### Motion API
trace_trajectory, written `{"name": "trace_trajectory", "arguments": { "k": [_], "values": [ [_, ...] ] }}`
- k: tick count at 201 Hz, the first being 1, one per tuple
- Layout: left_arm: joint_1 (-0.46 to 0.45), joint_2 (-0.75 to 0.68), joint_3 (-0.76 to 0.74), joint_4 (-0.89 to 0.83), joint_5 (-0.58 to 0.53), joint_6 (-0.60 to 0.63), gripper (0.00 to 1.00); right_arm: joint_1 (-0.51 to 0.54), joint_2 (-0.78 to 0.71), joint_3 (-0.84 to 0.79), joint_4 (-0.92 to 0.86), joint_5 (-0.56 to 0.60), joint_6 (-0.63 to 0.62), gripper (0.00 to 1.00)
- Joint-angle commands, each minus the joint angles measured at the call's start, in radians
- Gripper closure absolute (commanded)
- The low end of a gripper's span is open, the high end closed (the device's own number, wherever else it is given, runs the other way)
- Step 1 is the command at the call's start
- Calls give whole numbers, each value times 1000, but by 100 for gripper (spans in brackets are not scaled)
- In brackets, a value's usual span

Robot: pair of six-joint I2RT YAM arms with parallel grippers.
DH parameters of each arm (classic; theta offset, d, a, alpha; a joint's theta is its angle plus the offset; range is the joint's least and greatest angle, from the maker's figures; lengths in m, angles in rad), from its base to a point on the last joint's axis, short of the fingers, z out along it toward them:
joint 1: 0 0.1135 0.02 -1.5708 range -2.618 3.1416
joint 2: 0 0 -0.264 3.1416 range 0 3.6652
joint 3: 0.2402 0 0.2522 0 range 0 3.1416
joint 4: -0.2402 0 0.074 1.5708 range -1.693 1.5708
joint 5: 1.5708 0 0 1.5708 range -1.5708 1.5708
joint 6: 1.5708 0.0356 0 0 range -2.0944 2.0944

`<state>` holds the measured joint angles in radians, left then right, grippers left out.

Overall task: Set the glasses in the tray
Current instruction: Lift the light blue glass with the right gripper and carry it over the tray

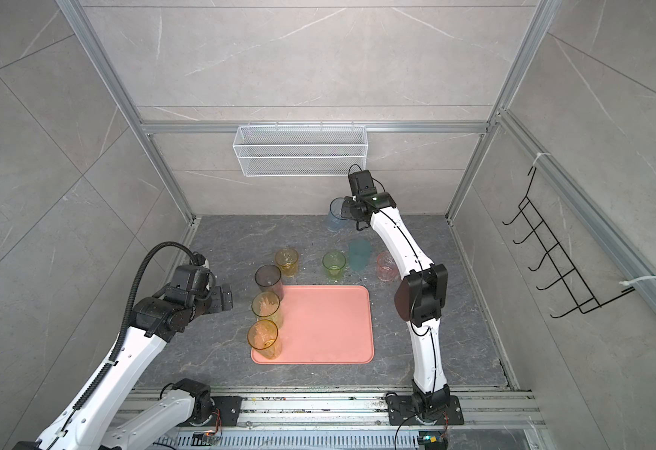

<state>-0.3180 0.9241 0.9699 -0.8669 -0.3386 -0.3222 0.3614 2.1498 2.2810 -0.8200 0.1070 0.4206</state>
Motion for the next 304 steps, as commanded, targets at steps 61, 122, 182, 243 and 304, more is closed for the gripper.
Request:
{"name": "trace_trajectory", "arguments": {
  "k": [61, 122, 182, 243, 304],
  "values": [
    [7, -17, 9, -4, -14, -14, 1, 139, -240, -5, -218, 75, -114, 100],
    [7, -21, 9, -7, -20, -17, 1, 250, -338, -71, -364, 86, -119, 100],
    [8, -24, 8, -7, -27, -20, 1, 331, -396, -197, -391, 97, -90, 100],
    [8, -25, 8, -8, -29, -21, 1, 355, -421, -349, -321, 66, -48, 100],
    [8, -26, 7, -9, -31, -23, 1, 369, -415, -460, -260, 49, -18, 100]
  ]
}}
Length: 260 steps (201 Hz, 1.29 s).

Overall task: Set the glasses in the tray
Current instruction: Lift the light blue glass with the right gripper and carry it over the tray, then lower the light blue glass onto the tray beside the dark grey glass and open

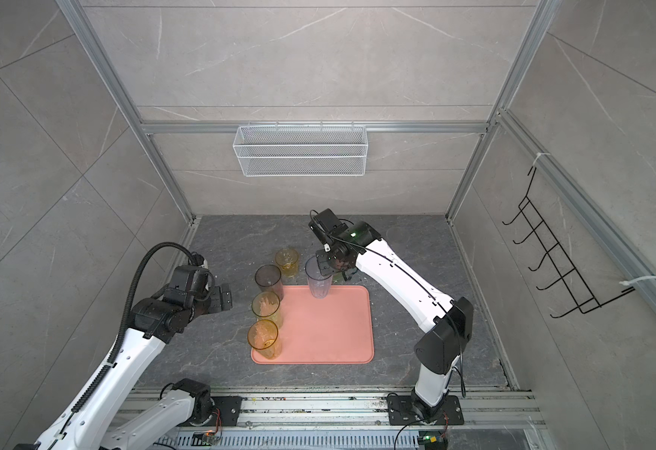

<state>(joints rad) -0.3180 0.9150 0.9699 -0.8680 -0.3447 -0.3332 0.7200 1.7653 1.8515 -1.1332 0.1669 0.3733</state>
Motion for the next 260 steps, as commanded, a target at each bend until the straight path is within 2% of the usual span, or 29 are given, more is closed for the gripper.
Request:
{"name": "trace_trajectory", "arguments": {
  "k": [1, 87, 260],
  "values": [
    [8, -17, 7, -8, -25, -11, 1, 9, -30, -31, 55, -10, 30, 100],
    [8, -14, 9, -7, -22, -12, 1, 12, -4, -168, 192, -27, 67, 100],
    [8, -7, 8, -8, -20, -12, 1, -31, 73, -250, 276, -15, 73, 100]
  ]
}}
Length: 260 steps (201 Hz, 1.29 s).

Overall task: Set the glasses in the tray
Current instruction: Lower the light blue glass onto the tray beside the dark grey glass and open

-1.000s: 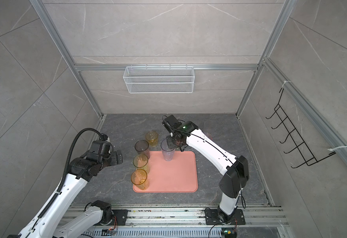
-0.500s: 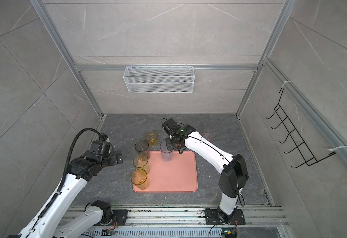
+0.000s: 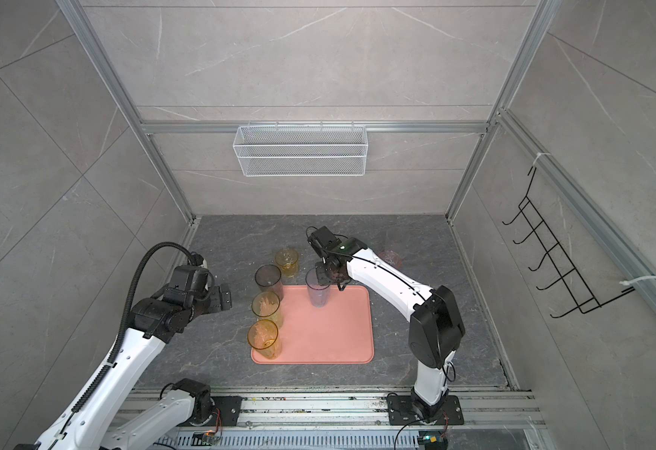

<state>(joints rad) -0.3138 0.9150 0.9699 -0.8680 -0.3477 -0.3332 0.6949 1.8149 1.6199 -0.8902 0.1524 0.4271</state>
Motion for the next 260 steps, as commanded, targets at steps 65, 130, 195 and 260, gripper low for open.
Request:
{"name": "trace_trajectory", "arguments": {
  "k": [65, 130, 195, 260],
  "values": [
    [4, -7, 7, -8, -17, -12, 1, -11, 42, -21, 42, -13, 21, 100],
    [4, -7, 8, -8, -17, -12, 1, -15, 60, -18, 43, -18, 19, 100],
    [4, -6, 8, -9, -19, -11, 1, -15, 71, -3, 34, -36, 16, 95],
    [4, -7, 8, -9, -19, -13, 1, -15, 57, 34, 9, -44, 16, 80]
  ]
}}
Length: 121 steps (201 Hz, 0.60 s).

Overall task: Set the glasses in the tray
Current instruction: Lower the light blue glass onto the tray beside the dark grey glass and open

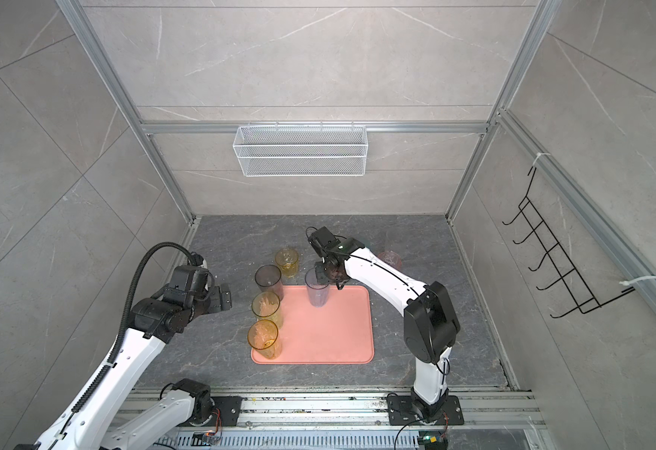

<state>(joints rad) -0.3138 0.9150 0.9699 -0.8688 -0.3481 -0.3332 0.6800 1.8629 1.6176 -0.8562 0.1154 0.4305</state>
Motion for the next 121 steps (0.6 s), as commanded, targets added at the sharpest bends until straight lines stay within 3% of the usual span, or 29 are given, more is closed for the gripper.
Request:
{"name": "trace_trajectory", "arguments": {
  "k": [1, 60, 121],
  "values": [
    [4, -7, 8, -7, -19, -13, 1, 0, 9, 37, -25, -7, 12, 80],
    [4, -9, 7, -10, -22, -13, 1, 0, -29, 86, -68, 8, 10, 58],
    [4, -18, 8, -10, -27, -17, 1, 0, -106, 139, -89, 46, -10, 50]
  ]
}}
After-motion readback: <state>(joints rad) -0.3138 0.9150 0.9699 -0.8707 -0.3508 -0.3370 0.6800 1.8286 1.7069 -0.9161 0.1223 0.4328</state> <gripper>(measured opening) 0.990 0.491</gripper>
